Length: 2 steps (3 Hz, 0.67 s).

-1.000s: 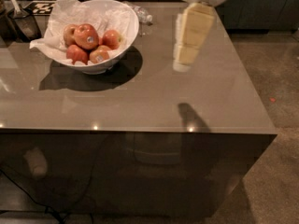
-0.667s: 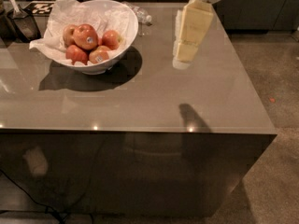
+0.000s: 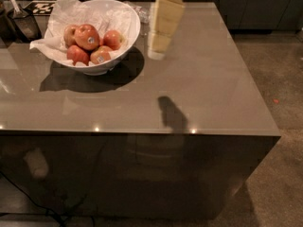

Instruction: Pick apple from white bowl

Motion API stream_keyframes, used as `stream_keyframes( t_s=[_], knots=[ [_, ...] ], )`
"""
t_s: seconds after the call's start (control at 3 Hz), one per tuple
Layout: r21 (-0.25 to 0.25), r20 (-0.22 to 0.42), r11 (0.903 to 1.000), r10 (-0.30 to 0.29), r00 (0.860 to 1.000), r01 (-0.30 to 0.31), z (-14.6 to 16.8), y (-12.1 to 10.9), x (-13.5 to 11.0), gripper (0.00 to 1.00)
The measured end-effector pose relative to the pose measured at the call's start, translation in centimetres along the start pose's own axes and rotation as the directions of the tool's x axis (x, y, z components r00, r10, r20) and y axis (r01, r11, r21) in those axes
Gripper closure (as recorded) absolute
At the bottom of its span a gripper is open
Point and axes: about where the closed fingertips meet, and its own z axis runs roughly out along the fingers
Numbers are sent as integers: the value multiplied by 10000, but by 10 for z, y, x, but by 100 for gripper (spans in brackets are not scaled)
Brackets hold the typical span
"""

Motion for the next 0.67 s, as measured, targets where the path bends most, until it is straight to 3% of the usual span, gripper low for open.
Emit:
stream_keyframes(
  t_s=[0.67],
  knots=[
    [-552, -133, 9984, 78, 9999, -85, 55, -62, -29, 0]
  ],
)
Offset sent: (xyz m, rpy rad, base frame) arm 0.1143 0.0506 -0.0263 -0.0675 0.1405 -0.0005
